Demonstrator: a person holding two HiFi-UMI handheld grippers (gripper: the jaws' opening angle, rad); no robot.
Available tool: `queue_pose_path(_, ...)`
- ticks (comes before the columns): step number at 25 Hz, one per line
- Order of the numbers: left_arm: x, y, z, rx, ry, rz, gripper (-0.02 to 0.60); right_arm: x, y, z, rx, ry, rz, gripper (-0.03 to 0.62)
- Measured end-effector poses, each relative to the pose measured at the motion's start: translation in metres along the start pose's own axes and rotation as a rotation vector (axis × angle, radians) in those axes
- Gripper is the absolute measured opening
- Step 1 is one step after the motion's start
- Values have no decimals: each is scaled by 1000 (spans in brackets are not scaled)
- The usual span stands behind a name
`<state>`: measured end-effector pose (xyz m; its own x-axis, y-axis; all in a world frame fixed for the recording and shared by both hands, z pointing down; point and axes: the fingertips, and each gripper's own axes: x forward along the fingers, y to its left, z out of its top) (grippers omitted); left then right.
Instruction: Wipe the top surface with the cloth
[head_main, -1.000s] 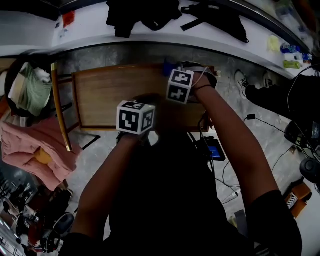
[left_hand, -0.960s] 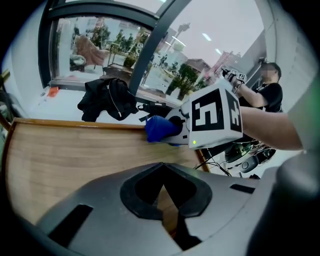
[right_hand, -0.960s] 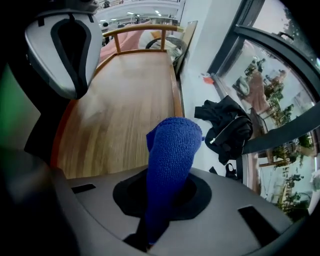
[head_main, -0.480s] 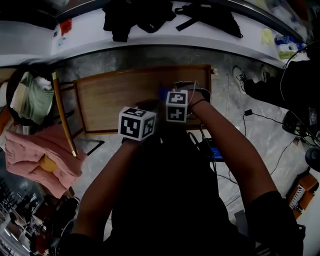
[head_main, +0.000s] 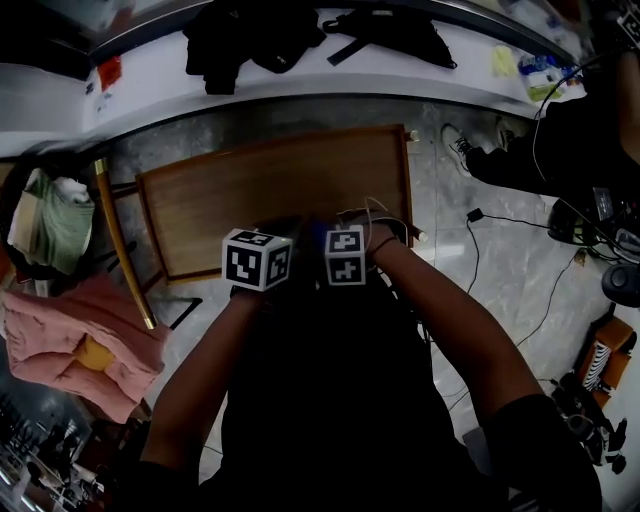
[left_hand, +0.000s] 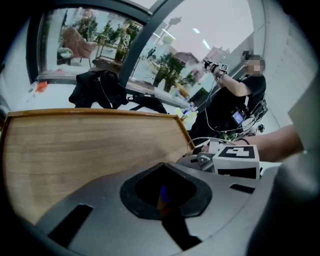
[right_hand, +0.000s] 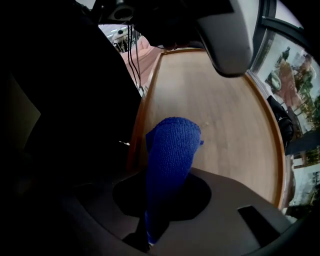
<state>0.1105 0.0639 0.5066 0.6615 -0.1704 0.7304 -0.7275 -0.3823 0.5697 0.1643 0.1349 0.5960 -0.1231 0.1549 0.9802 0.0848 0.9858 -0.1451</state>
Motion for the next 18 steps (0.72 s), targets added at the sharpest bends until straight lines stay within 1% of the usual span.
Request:
queue_pose_path(3, 7, -5, -5, 3, 5, -22, 9, 1, 14, 1, 16, -19, 25, 48)
queue_pose_path(6, 11, -8, -13, -21, 6, -34, 9, 3, 25, 2, 29, -31, 52, 48)
queue_pose_path(8, 11, -10, -17, -32, 7, -39, 9, 4, 29, 2, 13, -30, 66, 48)
queue_pose_path(11, 10, -8, -10, -22, -6, -22, 9, 3, 26, 2, -20, -36, 95, 48)
queue_pose_path(14, 6, -8, -4, -49, -27, 1, 9, 0, 27, -1, 1, -71, 141, 48)
queue_pose_path(15, 6, -9, 0, -58, -36, 6, 9, -4, 20, -3, 15, -85, 125, 48)
queue_pose_path(16, 6, -8, 5, -63, -44, 11, 9, -9, 5, -7, 26, -100, 77, 48)
queue_pose_path(18, 8, -4, 16, -69, -63, 24, 9, -26, -40, -14, 45, -127, -66, 48)
